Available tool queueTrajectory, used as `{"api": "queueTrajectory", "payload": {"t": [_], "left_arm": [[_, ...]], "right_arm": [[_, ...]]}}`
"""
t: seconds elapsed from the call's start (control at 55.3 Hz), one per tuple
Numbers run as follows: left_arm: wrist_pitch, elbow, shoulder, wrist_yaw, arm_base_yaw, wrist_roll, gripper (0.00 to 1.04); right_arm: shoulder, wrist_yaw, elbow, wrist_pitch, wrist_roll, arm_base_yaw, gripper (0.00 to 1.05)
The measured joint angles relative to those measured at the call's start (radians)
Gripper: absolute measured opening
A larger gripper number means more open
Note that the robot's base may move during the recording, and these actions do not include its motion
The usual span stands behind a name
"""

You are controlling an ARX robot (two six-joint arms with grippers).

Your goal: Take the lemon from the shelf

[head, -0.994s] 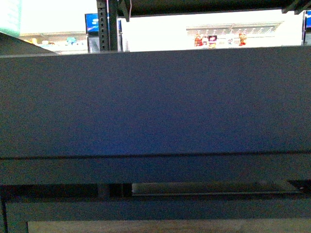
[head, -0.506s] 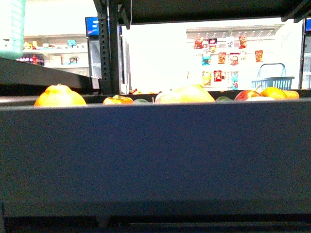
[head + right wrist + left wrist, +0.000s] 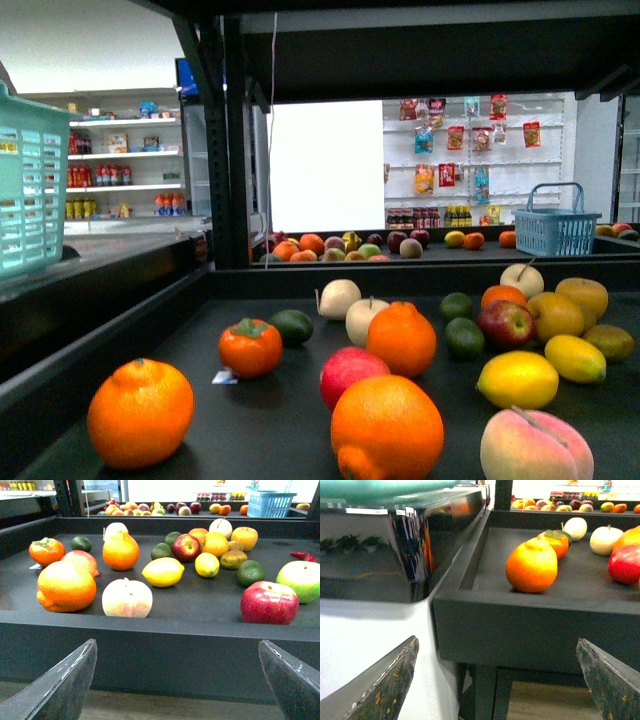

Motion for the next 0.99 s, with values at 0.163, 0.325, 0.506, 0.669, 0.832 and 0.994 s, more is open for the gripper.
{"api": "queueTrajectory", "payload": {"t": [0.163,0.325,0.506,0.669,0.832,0.994], "left_arm": [[0.000,0.000,0.000,-0.001,0.000,0.000,0.97],[0.000,0.000,0.000,0.000,0.000,0.000,0.97],[0.000,0.000,0.000,-0.001,0.000,0.000,0.97],[0.000,0.000,0.000,0.000,0.000,0.000,0.97],[0.000,0.000,0.000,0.000,0.000,0.000,0.97],[0.000,0.000,0.000,-0.001,0.000,0.000,0.97]], "right_arm": [[0.000,0.000,0.000,0.000,-0.001,0.000,0.97],[0.000,0.000,0.000,0.000,0.000,0.000,0.97],[0.000,0.000,0.000,0.000,-0.001,0.000,0.97],[0.000,0.000,0.000,0.000,-0.001,0.000,0.97],[0.000,0.000,0.000,0.000,-0.001,0.000,0.97],[0.000,-0.001,0.000,0.000,0.000,0.000,0.97]]}}
